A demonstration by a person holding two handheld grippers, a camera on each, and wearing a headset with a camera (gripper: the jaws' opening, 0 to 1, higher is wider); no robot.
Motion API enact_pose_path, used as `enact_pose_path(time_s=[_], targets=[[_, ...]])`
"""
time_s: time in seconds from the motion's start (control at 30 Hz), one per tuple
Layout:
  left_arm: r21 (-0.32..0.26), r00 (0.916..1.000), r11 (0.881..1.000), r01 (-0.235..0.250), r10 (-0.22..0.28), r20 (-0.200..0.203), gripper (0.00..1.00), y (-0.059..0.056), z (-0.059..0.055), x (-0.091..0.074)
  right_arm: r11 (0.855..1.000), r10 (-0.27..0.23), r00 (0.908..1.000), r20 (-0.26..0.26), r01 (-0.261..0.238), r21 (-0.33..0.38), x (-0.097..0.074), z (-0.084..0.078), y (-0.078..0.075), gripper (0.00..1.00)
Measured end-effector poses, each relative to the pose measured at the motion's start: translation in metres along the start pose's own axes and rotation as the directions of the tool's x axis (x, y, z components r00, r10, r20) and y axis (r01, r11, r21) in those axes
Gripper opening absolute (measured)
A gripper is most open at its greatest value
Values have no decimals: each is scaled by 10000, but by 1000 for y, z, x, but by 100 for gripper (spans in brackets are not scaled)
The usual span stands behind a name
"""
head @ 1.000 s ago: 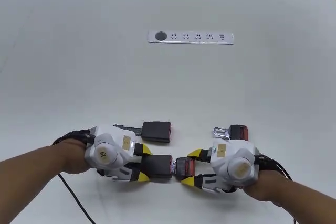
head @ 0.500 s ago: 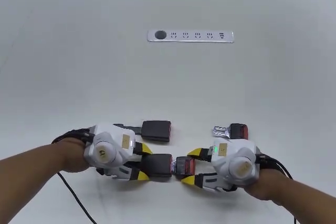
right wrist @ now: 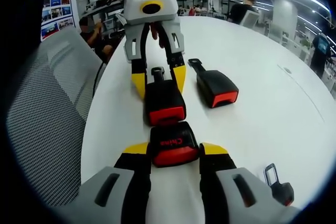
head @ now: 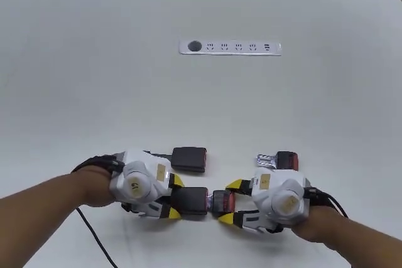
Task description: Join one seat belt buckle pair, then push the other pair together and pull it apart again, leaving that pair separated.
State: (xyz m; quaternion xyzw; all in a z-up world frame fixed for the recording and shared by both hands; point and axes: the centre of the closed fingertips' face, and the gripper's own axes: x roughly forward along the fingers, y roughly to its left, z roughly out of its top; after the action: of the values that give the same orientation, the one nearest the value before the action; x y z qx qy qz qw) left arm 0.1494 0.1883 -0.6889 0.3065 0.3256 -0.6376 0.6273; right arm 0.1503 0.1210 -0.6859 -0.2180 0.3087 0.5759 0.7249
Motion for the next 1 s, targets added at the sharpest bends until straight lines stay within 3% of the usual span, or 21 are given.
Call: enact_pose_path(time_s=[0.07,0.17,0.27,0.4,0.47,0.57,0.8,0.87,1.0], targets=[[-23,9999,10000,-41,40,-92,33,0,1,0,9968,-222,9998,-7,221,-763,1,1,-2,35],[-148,9995,9997,-219,215,-246,34,0,0,0,9925,-370,9990,-259,337,-1174,2,-2,1,35],[-681,9985,9969,-402,376,-392,42,1,-3,-2,9944,-732,9970,-249,710,-789,1,-3,-5,38],[-779,9982,9952,-590,583,-117,56,-2,0,-10,9956,-881,9959,223,873,349,-5,0,-8,53],[-1167,9964,9898,-816,838,135,59,0,4,-14,9919,-1140,9923,477,1109,625,-10,3,-14,59],[-1158,9905,9842,-1338,1366,172,68,7,4,-24,9866,-1388,9888,547,1333,938,-21,0,-20,68],[-1523,9803,9703,-1878,1948,317,73,13,12,-41,9733,-1943,9777,792,1821,1399,-45,-5,-30,70],[-1478,9777,9685,-2005,2073,325,74,14,14,-45,9677,-2162,9719,925,2008,1527,-53,-6,-34,71],[-1455,9729,9637,-2240,2298,245,76,19,15,-53,9632,-2324,9688,860,2170,1587,-70,-7,-34,71]])
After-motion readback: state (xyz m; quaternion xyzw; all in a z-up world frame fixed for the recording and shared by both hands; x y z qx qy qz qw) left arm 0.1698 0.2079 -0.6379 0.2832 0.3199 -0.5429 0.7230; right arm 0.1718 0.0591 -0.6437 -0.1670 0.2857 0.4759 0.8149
